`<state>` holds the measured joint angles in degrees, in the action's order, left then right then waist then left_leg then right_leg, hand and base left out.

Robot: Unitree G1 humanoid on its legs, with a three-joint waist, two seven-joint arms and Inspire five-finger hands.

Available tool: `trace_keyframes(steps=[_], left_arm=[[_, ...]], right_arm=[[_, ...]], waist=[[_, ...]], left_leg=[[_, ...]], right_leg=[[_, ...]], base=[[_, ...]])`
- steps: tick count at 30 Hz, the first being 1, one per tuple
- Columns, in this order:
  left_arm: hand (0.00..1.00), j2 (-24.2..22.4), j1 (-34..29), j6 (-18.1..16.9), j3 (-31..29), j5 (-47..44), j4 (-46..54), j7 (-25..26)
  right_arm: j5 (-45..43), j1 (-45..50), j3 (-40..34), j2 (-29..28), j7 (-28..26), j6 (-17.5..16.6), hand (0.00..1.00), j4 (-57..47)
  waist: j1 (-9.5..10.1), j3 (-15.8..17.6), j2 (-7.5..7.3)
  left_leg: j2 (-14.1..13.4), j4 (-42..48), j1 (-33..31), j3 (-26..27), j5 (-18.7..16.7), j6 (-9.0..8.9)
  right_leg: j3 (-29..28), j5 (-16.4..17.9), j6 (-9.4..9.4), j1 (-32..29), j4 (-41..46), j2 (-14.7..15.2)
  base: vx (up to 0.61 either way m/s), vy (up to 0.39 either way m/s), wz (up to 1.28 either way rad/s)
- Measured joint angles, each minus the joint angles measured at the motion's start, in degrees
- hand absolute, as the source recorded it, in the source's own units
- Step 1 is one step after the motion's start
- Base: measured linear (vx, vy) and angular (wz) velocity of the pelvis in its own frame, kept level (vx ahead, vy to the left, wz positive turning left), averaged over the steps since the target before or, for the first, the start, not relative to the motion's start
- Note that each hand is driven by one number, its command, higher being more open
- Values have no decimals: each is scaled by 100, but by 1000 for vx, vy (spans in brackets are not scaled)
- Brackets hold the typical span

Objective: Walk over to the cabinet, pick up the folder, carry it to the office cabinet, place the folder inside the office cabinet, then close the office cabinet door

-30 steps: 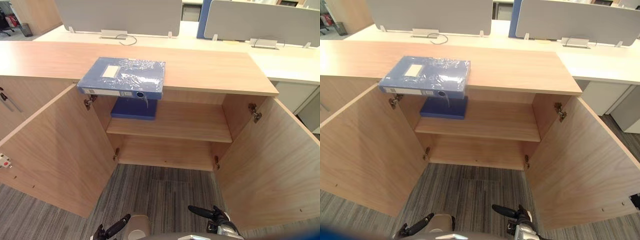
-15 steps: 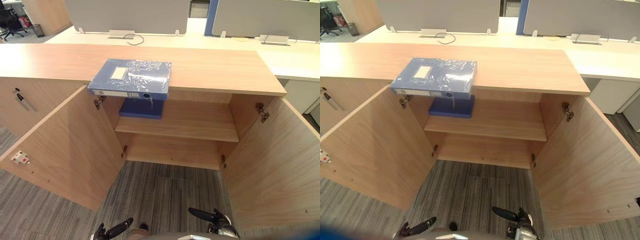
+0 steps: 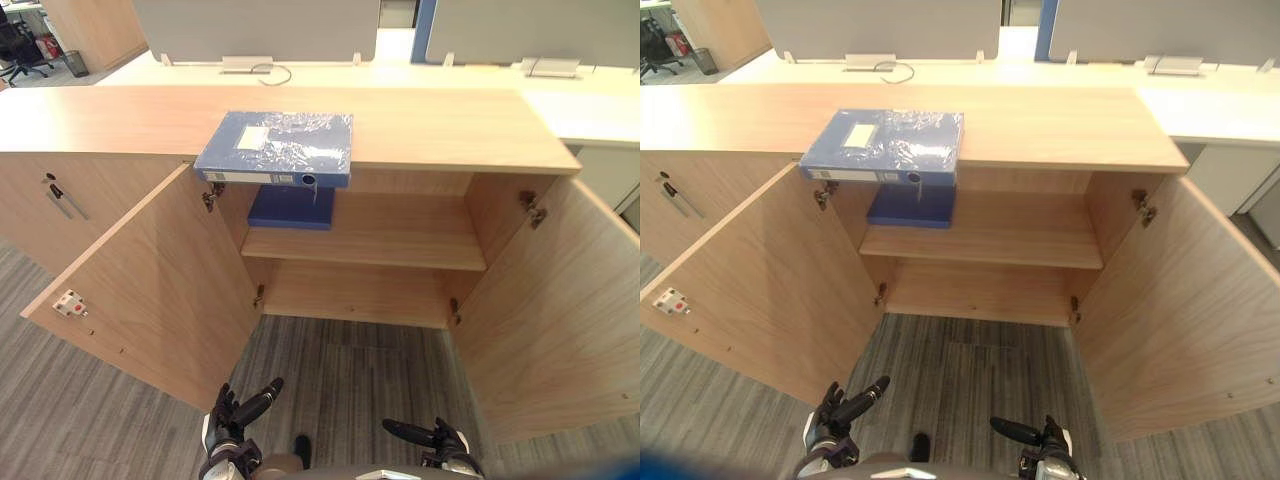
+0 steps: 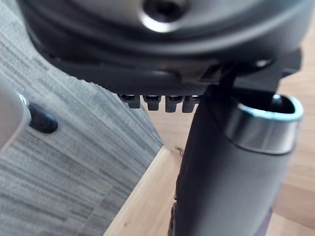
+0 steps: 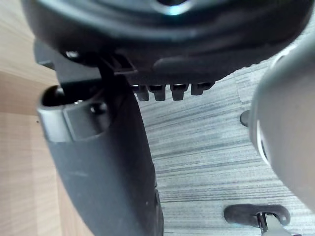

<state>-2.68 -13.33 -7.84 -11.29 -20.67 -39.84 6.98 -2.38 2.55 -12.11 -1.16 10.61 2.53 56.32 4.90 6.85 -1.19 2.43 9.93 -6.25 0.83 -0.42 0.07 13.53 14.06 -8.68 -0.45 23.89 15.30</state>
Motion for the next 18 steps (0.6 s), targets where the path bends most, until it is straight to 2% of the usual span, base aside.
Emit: trace_keyframes(steps=[1,2,3,5,7,8,9,10,12,13,15,16,17,18], left_arm=[[100,10,88,-1,-83,58,-280,2],[100,95,214,42,-255,159,-858,-6],[100,137,236,49,-326,208,-1062,-6],[100,205,364,82,-768,225,-1420,-5],[100,228,508,132,-945,425,-1675,-33],[100,238,580,183,-1030,683,-1755,-107],[100,287,626,184,-1070,865,-1774,-198],[100,266,697,199,-1073,1017,-1835,-231],[100,136,756,220,-1190,1221,-1923,-246],[100,105,756,226,-1250,1221,-1930,-245],[100,41,772,240,-1401,1212,-1926,-234],[100,27,818,240,-1498,1207,-1877,-234],[100,30,842,263,-1515,1169,-1810,-207],[100,16,845,271,-1513,1170,-1765,-192]], right_arm=[[2,-47,-5,23,0,14,100,-5],[1,-79,48,26,22,-41,100,-105],[0,-74,68,25,22,-61,100,-97],[15,-178,280,-122,24,-121,100,13],[4,-255,359,-152,-7,-153,100,77],[4,-298,381,-188,-62,-153,100,81],[-7,-247,363,-254,-78,-161,100,113],[-3,-222,283,-282,-115,-187,100,126],[1,-250,-25,-278,-124,-145,100,230],[1,-276,-38,-267,-122,-140,100,264],[-1,-302,-40,-237,-113,-144,100,315],[-2,-299,-21,-234,-112,-157,100,308],[-13,-287,-14,-228,-113,-151,100,314],[-18,-286,-14,-214,-110,-149,100,317]], waist=[[-6,2,29],[-102,-7,132],[-140,-10,139],[-167,-5,-17],[-208,-9,-13],[-228,-15,-20],[-260,-35,-154],[-262,-33,-162],[-219,-94,-5],[-219,-93,24],[-232,-67,122],[-229,-9,134],[-211,17,134],[-208,31,160]], left_leg=[[7,139,5,50,-89,63],[-16,320,124,50,-286,148],[-27,323,199,46,-360,180],[-70,130,454,32,-434,184],[-234,10,546,12,-457,147],[-328,5,535,-43,-511,57],[-258,38,533,-143,-568,-37],[-284,58,579,-211,-598,-84],[-529,68,646,-302,-690,-281],[-587,133,631,-318,-753,-340],[-796,698,493,-356,-1061,-464],[-897,1512,241,-369,-1235,-510],[-976,2609,-180,-392,-1240,-563],[-1036,3114,-355,-406,-1174,-633]], right_leg=[[-123,-17,42,-196,459,66],[-295,-89,424,-482,1252,150],[-298,-64,436,-485,1286,154],[-148,97,427,-628,1244,39],[-114,164,425,-875,1063,-303],[-135,128,445,-876,602,-589],[-173,-212,743,-771,65,-678],[-85,-205,771,-706,31,-704],[100,-134,864,-507,-248,-957],[136,-117,885,-436,-311,-1031],[256,-79,948,-156,-548,-1264],[329,-47,996,96,-727,-1392],[353,-13,1029,331,-860,-1489],[347,-5,1043,465,-925,-1543]], base=[[64,154,-22],[44,131,-7],[77,133,-2],[93,46,-8],[72,-82,-1],[84,-174,26],[106,-199,39],[187,-211,41],[281,-219,21],[342,-228,14],[288,-179,18],[258,-165,18],[267,-147,11],[292,-77,-6]])
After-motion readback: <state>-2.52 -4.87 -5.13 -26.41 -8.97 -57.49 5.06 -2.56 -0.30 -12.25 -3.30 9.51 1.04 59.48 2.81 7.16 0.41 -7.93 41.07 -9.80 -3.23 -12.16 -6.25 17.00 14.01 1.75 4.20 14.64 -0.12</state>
